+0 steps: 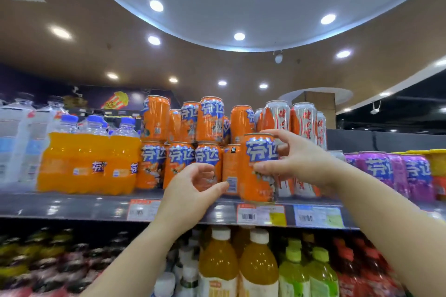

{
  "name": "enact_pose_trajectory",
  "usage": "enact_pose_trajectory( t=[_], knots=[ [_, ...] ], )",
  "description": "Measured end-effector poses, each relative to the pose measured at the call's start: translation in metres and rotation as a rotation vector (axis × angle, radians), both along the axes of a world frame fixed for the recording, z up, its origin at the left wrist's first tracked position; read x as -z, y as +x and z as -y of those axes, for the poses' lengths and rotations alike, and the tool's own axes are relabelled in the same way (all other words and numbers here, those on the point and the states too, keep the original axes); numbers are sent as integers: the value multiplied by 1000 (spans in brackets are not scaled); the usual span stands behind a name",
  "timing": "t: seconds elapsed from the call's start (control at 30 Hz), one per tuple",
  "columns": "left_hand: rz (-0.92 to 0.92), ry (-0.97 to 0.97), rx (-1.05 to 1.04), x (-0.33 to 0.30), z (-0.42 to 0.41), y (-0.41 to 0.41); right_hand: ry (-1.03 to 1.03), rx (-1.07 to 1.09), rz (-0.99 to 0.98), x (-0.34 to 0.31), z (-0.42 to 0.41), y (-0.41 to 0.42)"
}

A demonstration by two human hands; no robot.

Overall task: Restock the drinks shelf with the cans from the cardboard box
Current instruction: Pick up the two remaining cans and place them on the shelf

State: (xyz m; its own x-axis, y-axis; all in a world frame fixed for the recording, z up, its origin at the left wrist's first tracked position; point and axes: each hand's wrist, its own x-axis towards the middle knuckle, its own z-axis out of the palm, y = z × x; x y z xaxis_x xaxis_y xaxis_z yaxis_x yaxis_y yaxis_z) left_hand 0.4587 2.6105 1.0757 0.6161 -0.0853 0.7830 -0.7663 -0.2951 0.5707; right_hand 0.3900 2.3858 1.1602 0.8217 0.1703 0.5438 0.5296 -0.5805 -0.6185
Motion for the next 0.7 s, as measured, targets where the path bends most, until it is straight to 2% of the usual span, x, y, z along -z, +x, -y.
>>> enact_pose_trajectory(
  t=[0.27,0.43,0.7],
  knots=[
    [109,170,-164,5,2,17,41,103,142,-43,-13,16],
    [146,175,-201,4,3,25,44,143,183,-56,-23,32],
    [123,277,-254,-7,5,38,61,195,196,-75,-21,44]
  ],
)
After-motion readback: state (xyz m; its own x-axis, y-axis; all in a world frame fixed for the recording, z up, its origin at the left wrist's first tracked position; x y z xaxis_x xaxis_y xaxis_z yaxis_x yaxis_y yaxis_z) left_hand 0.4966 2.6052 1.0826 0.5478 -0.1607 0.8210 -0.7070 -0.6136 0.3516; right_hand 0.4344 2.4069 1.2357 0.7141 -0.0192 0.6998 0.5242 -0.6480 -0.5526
